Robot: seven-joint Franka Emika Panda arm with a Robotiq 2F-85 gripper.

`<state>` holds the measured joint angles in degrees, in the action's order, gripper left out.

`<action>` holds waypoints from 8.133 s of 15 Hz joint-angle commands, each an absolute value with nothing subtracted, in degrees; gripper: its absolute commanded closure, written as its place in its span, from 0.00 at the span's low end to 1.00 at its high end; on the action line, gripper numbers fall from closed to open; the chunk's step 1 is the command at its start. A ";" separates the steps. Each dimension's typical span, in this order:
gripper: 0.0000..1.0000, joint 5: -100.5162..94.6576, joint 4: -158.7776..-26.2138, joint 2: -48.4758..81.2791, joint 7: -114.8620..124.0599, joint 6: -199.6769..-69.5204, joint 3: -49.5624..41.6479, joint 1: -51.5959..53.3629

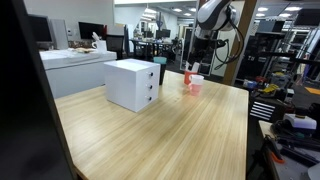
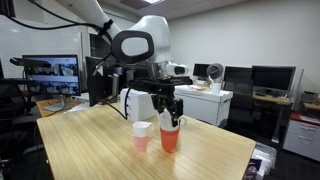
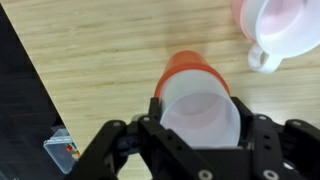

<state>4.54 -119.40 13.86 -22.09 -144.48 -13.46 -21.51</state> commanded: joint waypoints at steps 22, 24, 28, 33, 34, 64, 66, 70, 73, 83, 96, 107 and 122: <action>0.00 2.48 -117.94 7.72 -20.26 -145.31 -12.25 -17.28; 0.00 2.61 -116.44 8.39 -20.45 -145.15 -11.86 -16.26; 0.00 4.18 -111.83 11.31 -22.41 -144.99 -10.26 -15.21; 0.00 3.48 -104.04 18.46 -21.68 -143.99 -8.77 -15.13; 0.00 3.47 -102.27 20.08 -21.70 -143.45 -8.43 -15.27; 0.00 4.92 -79.17 36.76 -23.14 -130.97 -3.03 -20.54; 0.00 4.82 -79.59 37.09 -23.12 -130.55 -3.10 -20.67; 0.27 4.66 -80.47 36.50 -23.31 -129.45 -3.00 -20.61; 0.51 2.13 -81.25 34.95 -21.23 -127.12 -4.60 -19.00; 0.37 1.76 -82.54 31.94 -23.60 -126.41 -4.39 -19.57; 0.00 2.87 -93.17 25.04 -37.06 -126.47 -3.65 -22.29; 0.00 4.62 -95.95 23.34 -39.50 -126.99 -3.85 -21.28; 0.00 4.38 -94.58 25.82 -38.48 -128.91 -4.46 -21.29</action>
<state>3.76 -94.04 25.81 -37.97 -127.64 -4.22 -21.37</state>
